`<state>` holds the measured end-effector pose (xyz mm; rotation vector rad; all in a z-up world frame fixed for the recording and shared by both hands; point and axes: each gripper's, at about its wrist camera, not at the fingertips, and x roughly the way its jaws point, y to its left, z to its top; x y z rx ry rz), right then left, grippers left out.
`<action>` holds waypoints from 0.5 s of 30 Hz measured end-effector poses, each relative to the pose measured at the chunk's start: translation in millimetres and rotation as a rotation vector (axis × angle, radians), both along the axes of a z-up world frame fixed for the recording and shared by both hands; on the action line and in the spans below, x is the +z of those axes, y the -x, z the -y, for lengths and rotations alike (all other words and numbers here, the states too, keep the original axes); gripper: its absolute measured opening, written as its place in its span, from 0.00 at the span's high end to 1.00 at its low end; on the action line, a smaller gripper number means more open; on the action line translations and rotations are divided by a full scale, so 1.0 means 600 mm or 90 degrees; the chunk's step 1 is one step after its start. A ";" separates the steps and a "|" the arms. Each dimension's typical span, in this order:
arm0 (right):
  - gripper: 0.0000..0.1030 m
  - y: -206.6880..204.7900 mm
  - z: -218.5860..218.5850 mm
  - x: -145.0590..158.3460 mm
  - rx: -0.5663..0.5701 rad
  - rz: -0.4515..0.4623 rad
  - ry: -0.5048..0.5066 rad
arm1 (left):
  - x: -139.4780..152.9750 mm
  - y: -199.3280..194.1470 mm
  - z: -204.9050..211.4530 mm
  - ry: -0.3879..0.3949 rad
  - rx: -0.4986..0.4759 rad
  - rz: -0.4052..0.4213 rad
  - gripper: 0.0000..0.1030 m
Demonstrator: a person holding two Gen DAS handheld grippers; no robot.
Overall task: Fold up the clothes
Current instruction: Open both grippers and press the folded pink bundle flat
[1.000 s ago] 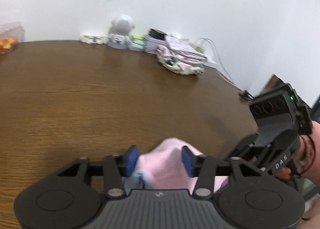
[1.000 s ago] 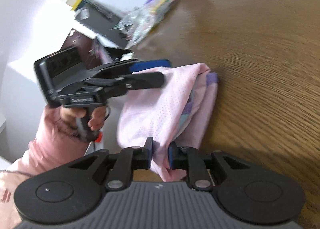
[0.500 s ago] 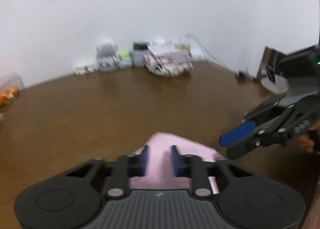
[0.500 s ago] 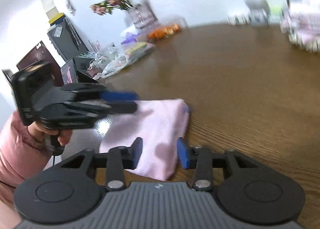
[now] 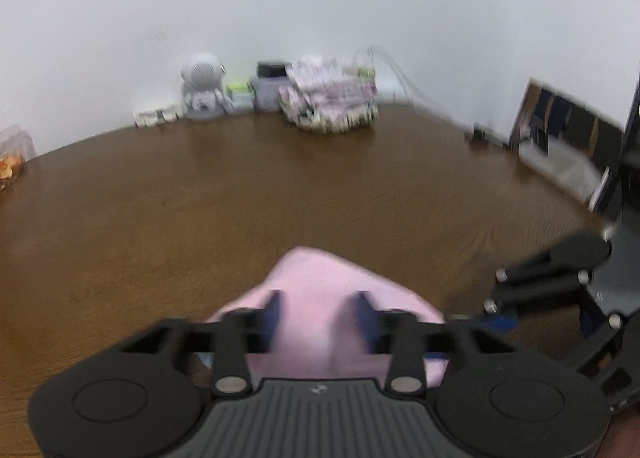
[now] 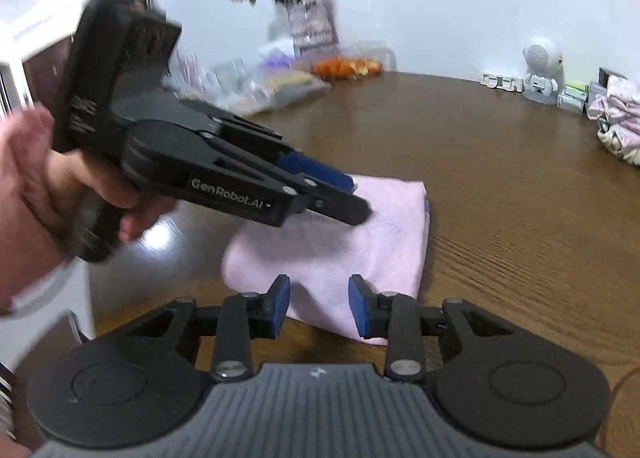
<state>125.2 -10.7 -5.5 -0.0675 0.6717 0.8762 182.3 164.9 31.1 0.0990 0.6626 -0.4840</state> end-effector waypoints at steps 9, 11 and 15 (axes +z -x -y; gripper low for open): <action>0.36 -0.008 0.050 -0.017 -0.048 -0.145 -0.087 | -0.031 -0.057 -0.075 0.132 0.069 -0.125 0.29; 0.35 -0.011 0.050 -0.022 -0.055 -0.169 -0.096 | -0.041 -0.059 -0.087 0.136 0.080 -0.134 0.29; 0.34 -0.023 0.038 -0.031 -0.067 -0.193 -0.102 | -0.049 -0.051 -0.085 0.127 0.083 -0.134 0.31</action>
